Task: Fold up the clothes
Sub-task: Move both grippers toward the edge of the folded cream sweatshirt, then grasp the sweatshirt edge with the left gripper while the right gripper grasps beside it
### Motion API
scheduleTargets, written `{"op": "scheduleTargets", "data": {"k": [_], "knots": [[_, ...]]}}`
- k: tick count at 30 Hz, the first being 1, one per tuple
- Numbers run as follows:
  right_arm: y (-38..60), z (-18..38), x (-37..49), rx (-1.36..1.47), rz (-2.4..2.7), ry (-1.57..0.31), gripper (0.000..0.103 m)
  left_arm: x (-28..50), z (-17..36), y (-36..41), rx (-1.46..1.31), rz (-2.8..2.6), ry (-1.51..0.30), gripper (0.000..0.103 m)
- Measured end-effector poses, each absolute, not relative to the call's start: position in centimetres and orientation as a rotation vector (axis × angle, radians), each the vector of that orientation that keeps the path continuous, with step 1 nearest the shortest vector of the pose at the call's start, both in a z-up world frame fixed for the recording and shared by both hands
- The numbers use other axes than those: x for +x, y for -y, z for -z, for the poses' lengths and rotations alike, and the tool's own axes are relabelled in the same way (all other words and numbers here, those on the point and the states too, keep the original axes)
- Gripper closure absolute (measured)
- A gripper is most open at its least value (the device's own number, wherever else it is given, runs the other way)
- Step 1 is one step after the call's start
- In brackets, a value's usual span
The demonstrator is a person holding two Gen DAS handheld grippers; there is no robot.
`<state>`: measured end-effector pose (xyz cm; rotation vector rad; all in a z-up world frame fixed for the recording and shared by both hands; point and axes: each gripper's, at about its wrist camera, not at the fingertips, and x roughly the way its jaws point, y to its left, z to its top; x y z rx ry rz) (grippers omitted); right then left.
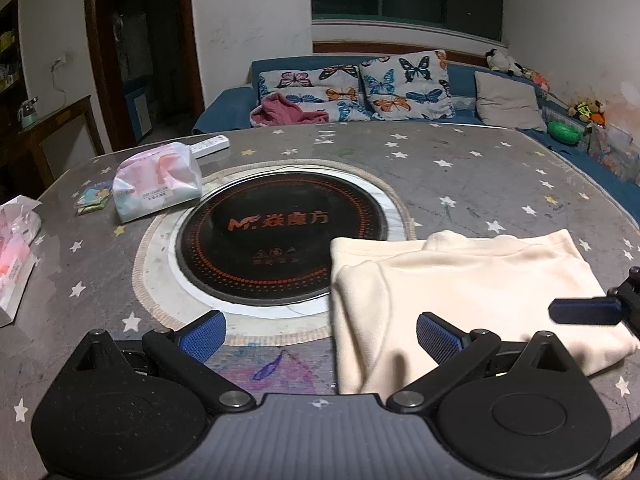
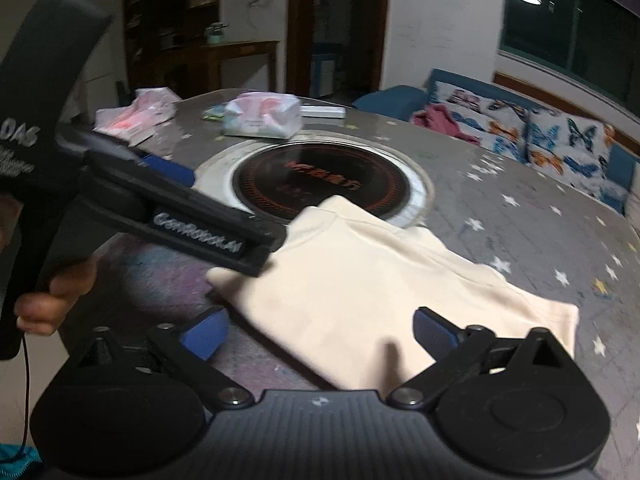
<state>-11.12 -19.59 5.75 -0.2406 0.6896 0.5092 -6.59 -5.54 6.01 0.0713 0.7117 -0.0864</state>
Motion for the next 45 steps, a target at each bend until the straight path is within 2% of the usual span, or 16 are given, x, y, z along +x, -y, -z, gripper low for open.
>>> {"op": "scheduleTargets", "data": {"k": [3,9,11,12,14,16,18,19,28,31,37,39,41,42,45], "knots": [[18.3,-5.6,-11.2,-0.278,-0.549,-0.690,0.012,-6.1,-6.0,4.4,0.040,0.060,-0.725,0.000],[15.4,-5.2,-11.2,-0.385,-0.600,-0.681,0.034,-5.4,-6.0,1.6,-0.064,0.045,-0.734,0.000],[14.6,-5.0,-11.1,-0.413,-0.609,-0.676,0.047,-5.3,-6.1,1.0,-0.096,0.050,-0.739,0.000],[14.2,-4.9,-11.0,-0.425,-0.616,-0.678,0.049,-5.2,-6.1,0.7,-0.112,0.053,-0.742,0.000],[13.7,-4.7,-10.9,-0.444,-0.626,-0.678,0.062,-4.9,-6.1,0.3,-0.151,0.065,-0.753,0.000],[13.1,-4.4,-10.8,-0.476,-0.629,-0.672,0.068,-4.7,-6.0,-0.1,-0.203,0.079,-0.773,0.000],[12.9,-4.3,-10.8,-0.487,-0.635,-0.664,0.083,-4.4,-5.9,-0.4,-0.267,0.099,-0.797,0.000],[12.8,-4.3,-10.9,-0.486,-0.641,-0.661,0.086,-4.3,-5.8,-0.5,-0.299,0.111,-0.809,0.000],[16.7,-6.9,-9.8,-0.234,-0.665,-0.671,0.091,-3.0,-5.2,0.3,-0.531,0.195,-0.905,0.000],[18.1,-7.9,-9.6,-0.159,-0.674,-0.663,0.101,-2.4,-4.8,1.2,-0.580,0.220,-0.934,0.000],[18.7,-7.7,-9.8,-0.192,-0.664,-0.662,0.100,-1.8,-4.2,1.5,-0.628,0.195,-0.965,0.003],[18.1,-6.8,-9.8,-0.228,-0.681,-0.679,0.091,-2.0,-4.5,1.0,-0.617,0.179,-0.954,0.003],[17.2,-6.1,-10.0,-0.269,-0.699,-0.676,0.055,-2.1,-4.7,0.5,-0.612,0.164,-0.947,0.003],[16.8,-5.7,-10.1,-0.289,-0.707,-0.675,0.052,-2.1,-4.7,0.2,-0.614,0.157,-0.947,0.002],[15.3,-4.9,-10.3,-0.368,-0.716,-0.660,0.051,-2.1,-4.6,-0.3,-0.623,0.146,-0.953,0.002]]}}
